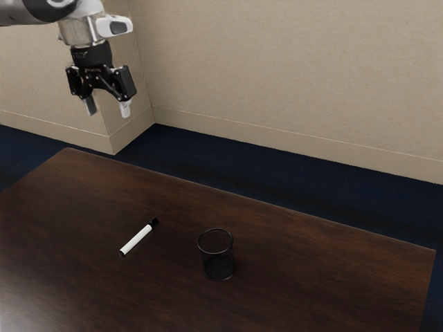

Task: Put the marker into the pen holder.

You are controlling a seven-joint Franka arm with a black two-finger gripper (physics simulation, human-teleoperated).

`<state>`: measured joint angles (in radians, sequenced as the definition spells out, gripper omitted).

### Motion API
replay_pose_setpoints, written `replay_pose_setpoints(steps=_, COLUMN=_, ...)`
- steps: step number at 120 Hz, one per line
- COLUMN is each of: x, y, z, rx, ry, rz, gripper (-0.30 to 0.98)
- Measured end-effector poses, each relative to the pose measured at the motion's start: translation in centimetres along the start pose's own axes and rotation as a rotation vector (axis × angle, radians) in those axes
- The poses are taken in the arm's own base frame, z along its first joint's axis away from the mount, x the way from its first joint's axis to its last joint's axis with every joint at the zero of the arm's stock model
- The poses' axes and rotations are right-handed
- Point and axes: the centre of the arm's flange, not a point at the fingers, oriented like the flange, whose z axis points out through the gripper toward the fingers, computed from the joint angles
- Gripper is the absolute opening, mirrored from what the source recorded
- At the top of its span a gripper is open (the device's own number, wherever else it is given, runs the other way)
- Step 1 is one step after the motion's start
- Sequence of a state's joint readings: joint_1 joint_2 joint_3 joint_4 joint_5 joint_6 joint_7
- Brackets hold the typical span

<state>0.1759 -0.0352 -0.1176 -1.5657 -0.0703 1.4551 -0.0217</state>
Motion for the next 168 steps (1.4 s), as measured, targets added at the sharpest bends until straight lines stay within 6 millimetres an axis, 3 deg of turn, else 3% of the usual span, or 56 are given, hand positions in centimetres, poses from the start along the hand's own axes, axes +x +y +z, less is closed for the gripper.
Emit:
replay_pose_setpoints(steps=9, x=-0.2, y=1.3, z=1.4, rx=0.004, ry=-0.003, rz=0.023, gripper=0.69)
replay_pose_setpoints(steps=13, x=0.7, y=1.7, z=3.0, rx=0.007, ry=-0.026, rz=0.030, gripper=0.69)
replay_pose_setpoints(steps=29, x=3.1, y=1.8, z=16.1, rx=0.018, ry=-0.186, rz=0.028, gripper=0.69)
replay_pose_setpoints(steps=37, x=4.5, y=-1.2, z=20.6, rx=0.012, ry=-0.226, rz=-0.027, gripper=0.68)
replay_pose_setpoints(steps=43, x=3.9, y=-4.7, z=24.6, rx=0.002, ry=-0.261, rz=-0.092, gripper=0.69)
replay_pose_setpoints(steps=48, x=3.0, y=-6.4, z=27.4, rx=-0.005, ry=-0.278, rz=-0.126, gripper=0.69)
replay_pose_setpoints(steps=58, x=2.8, y=-7.1, z=31.3, rx=-0.009, ry=-0.280, rz=-0.145, gripper=0.69)
replay_pose_setpoints(steps=72, x=2.2, y=-7.1, z=35.1, rx=0.001, ry=-0.248, rz=-0.139, gripper=0.69)
replay_pose_setpoints(steps=101, x=2.3, y=-5.9, z=37.5, rx=0.102, ry=-0.093, rz=0.000, gripper=0.50)
replay_pose_setpoints(steps=126, x=1.8, y=-4.9, z=38.2, rx=0.155, ry=-0.007, rz=0.109, gripper=0.36)
replay_pose_setpoints(steps=168, x=1.1, y=-6.2, z=38.5, rx=0.163, ry=0.059, rz=0.126, gripper=0.13)
